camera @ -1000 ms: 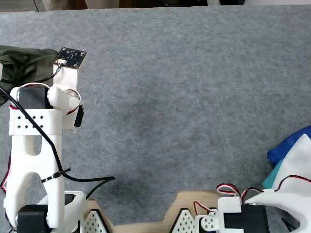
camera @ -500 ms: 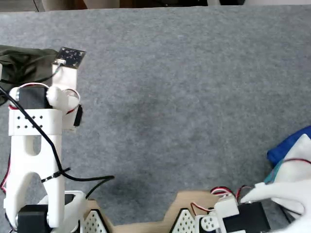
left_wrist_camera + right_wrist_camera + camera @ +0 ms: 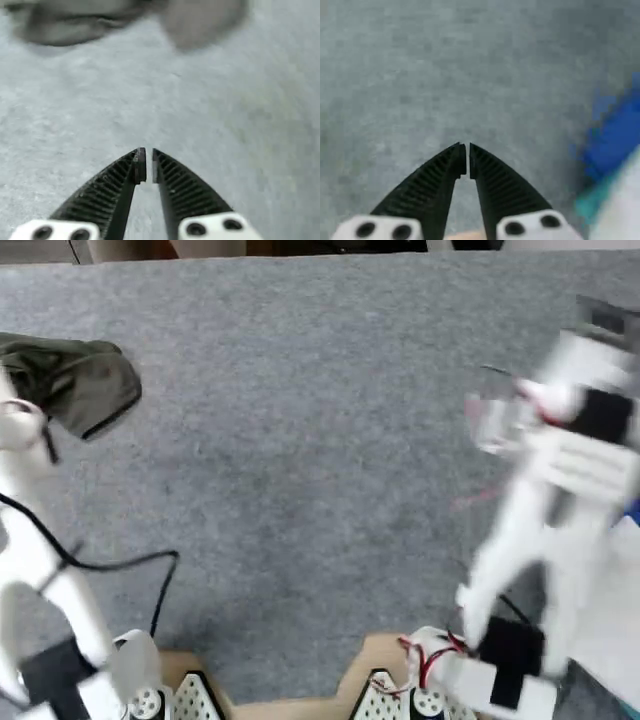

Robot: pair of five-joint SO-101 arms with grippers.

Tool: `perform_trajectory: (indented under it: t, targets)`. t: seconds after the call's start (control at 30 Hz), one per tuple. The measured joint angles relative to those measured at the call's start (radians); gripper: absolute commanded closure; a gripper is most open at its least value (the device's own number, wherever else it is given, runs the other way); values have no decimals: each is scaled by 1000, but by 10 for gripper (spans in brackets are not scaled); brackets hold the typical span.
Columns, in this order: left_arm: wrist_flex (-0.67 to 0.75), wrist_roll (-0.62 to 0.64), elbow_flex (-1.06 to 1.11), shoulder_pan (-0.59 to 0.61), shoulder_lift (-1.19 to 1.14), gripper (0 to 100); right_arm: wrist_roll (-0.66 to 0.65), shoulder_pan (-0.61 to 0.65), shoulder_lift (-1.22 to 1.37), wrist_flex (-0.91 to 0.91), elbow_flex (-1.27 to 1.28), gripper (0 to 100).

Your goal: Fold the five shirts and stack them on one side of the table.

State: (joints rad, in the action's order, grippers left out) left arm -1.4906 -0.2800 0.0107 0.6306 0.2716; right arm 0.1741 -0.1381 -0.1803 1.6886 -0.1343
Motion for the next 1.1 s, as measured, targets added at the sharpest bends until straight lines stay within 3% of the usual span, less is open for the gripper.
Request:
perform_trajectory:
  t: [0.1, 0.27, 0.63, 0.9, 0.97, 1.1]
  targets:
    - [28, 41, -170, 107, -172, 887, -8, 172, 100, -100, -20, 976]
    - [98, 46, -526, 196, -496, 809, -37, 322, 284, -155, -158, 993]
    - [49, 46, -1211, 302, -1152, 810, -44, 384, 675, 20, -585, 992]
    - [147, 71, -1284, 307, -1476, 942, -44, 384, 732, 60, -736, 992]
    - [146, 72, -1303, 304, -1484, 986, -44, 384, 732, 66, -740, 992]
    - [68, 72, -1358, 302, -1487, 982, -44, 384, 732, 77, -740, 992]
